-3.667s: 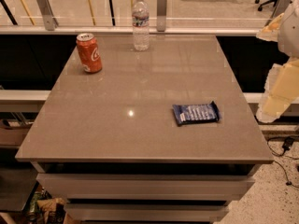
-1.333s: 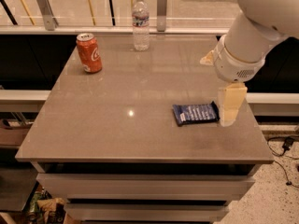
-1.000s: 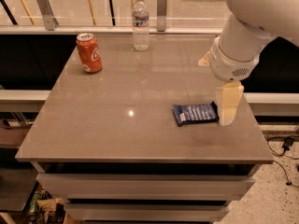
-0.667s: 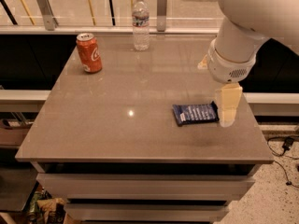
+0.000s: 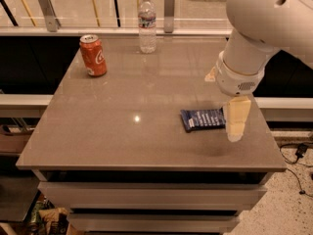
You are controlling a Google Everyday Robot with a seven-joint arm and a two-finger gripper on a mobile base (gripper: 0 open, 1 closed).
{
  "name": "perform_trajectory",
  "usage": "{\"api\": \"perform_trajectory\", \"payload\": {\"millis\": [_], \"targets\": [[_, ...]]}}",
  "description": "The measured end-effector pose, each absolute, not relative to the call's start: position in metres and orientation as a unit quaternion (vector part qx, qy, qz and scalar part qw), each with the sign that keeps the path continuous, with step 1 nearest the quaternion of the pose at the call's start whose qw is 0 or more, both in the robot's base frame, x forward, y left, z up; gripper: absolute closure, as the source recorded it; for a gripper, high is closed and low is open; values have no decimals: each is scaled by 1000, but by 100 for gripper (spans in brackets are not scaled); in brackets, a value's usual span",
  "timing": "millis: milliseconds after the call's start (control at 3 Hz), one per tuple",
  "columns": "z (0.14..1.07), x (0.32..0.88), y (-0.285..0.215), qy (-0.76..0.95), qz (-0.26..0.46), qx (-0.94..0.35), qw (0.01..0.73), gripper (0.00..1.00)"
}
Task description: Move rxbar blueberry near water bottle
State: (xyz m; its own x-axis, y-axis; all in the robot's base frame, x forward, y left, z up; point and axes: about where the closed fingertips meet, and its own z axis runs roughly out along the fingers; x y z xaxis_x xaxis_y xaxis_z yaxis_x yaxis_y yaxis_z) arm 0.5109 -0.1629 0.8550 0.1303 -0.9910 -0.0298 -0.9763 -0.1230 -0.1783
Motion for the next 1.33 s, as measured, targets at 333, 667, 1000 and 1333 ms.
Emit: {"api": "perform_trajectory", "payload": {"millis": [333, 667, 1000, 1333], "targets": [[851, 508, -155, 651, -37, -754, 84, 0], [843, 504, -148, 645, -24, -760, 80, 0], [836, 500, -142, 640, -14, -764, 73, 0], [834, 500, -140, 639, -10, -766, 71, 0]]}}
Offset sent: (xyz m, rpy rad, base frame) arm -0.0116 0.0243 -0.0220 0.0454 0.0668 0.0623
